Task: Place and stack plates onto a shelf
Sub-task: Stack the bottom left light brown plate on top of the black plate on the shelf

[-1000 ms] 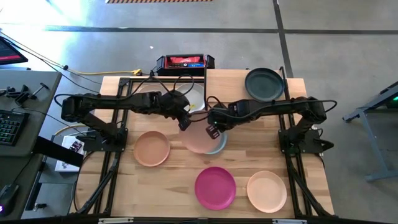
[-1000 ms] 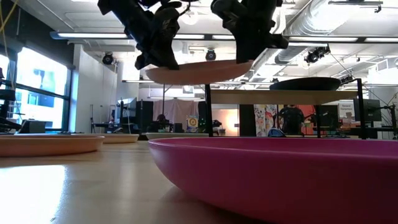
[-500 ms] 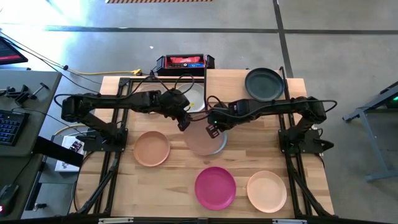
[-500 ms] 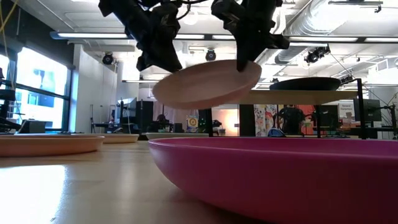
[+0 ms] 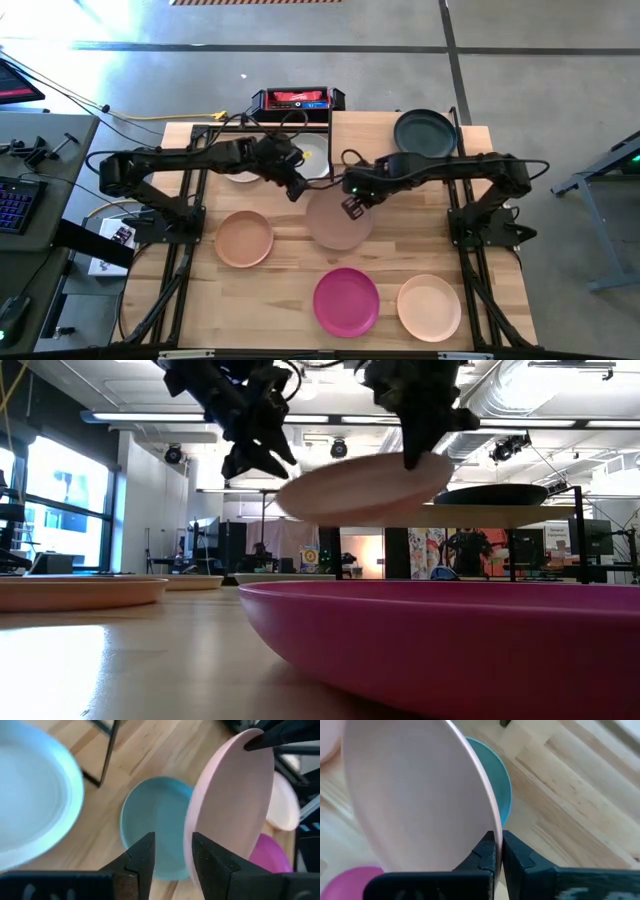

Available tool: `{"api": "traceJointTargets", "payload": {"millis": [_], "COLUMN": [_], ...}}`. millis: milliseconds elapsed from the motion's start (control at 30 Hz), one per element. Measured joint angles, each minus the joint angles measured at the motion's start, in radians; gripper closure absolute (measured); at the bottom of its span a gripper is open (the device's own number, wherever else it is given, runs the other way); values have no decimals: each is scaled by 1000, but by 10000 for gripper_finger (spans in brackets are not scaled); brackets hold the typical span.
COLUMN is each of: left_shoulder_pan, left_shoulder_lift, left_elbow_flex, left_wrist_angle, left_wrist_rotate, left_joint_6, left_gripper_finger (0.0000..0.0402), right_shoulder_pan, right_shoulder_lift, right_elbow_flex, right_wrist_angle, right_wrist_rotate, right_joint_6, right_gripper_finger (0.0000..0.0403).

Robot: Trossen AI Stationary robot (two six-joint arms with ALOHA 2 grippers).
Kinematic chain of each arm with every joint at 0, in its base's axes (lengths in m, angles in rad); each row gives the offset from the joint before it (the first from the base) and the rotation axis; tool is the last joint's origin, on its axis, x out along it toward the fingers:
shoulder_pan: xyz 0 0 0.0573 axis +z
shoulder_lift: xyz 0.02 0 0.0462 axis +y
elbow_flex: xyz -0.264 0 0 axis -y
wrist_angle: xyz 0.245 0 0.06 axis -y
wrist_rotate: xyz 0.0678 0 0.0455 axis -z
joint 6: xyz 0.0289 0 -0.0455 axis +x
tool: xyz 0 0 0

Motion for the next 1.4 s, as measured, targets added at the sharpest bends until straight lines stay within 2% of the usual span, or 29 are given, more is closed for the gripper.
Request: {"api": "traceJointTargets", "payload": {"millis": [300, 667, 900, 1167, 1400], "left_shoulder_pan": [18, 90, 122, 177, 227], "left_shoulder_lift": [-1, -1, -1, -1, -1], "left_elbow_flex": [0, 0, 0, 0, 0], "left_wrist_angle": [124, 122, 147, 174, 173], "left_wrist_rotate": [-2, -8, -8, -10, -11], "left_joint_6": [37, 95, 125, 152, 196], "left_gripper_finger": [286, 286, 286, 286, 286], "right_shoulder_pan": [-108, -374, -588, -807, -962], "right_shoulder_lift": [-163, -338, -414, -509, -609], "right_elbow_flex": [0, 0, -17, -173, -281], "right_wrist_angle": [-143, -217, -216, -161, -74], "right_wrist_rotate": [78, 84, 52, -61, -135], "right_joint_6": [-80, -257, -317, -397, -375], "right_gripper_finger": [403, 403, 403, 403, 403]}}
